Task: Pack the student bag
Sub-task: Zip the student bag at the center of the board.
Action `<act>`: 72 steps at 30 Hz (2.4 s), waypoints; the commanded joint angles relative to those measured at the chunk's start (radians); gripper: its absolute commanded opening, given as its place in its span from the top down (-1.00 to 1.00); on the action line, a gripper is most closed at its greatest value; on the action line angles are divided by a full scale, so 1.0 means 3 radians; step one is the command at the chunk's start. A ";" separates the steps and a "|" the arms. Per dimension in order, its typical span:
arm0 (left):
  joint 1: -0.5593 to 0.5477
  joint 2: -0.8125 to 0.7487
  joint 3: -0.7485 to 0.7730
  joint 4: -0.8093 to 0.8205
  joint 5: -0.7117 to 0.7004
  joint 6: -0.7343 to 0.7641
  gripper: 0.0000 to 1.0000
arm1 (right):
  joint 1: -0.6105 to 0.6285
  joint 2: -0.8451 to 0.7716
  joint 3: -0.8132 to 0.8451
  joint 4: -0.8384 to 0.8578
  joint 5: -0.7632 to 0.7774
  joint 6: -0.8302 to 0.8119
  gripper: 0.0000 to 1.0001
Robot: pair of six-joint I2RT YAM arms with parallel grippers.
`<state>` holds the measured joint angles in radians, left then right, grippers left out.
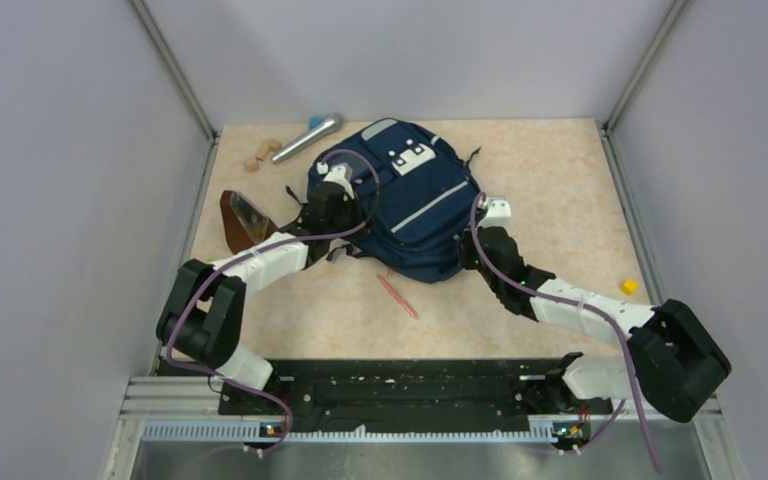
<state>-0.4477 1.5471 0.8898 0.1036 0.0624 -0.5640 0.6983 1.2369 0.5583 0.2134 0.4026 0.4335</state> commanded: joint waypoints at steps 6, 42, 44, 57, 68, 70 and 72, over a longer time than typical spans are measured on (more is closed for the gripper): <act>0.0080 -0.0229 0.0283 0.0015 -0.0030 0.0916 0.54 | -0.0431 -0.0206 -0.0111 0.0570 -0.0627 -0.0553 1.00; -0.1227 0.0495 0.0286 0.1326 0.0533 0.2693 -0.11 | -0.0683 -0.0577 -0.0221 0.0545 -0.1626 -0.0388 1.00; -0.1237 0.0556 0.0332 0.1303 0.0494 0.2686 -0.06 | -0.0691 -0.0584 -0.0228 0.0547 -0.1636 -0.0386 1.00; -0.1312 0.0499 0.0399 0.1172 0.0175 0.2751 1.00 | -0.0697 -0.0559 -0.0169 0.0465 -0.1478 -0.0438 1.00; -0.1311 -0.0004 0.0301 0.0926 -0.0157 0.2680 1.00 | -0.0734 -0.0542 0.0235 -0.0178 -0.0887 -0.0468 1.00; -0.1312 -0.0128 0.0234 0.0935 -0.0322 0.2668 1.00 | -0.0795 -0.0515 0.0300 -0.0268 -0.0908 -0.0420 1.00; -0.1311 -0.0215 0.0214 0.0864 -0.0389 0.2682 1.00 | -0.0868 -0.0501 0.0341 -0.0308 -0.0991 -0.0379 1.00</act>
<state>-0.8486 1.6039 0.9642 0.3450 0.0654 0.2485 0.4938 1.0996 0.5987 0.1761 0.0322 0.3084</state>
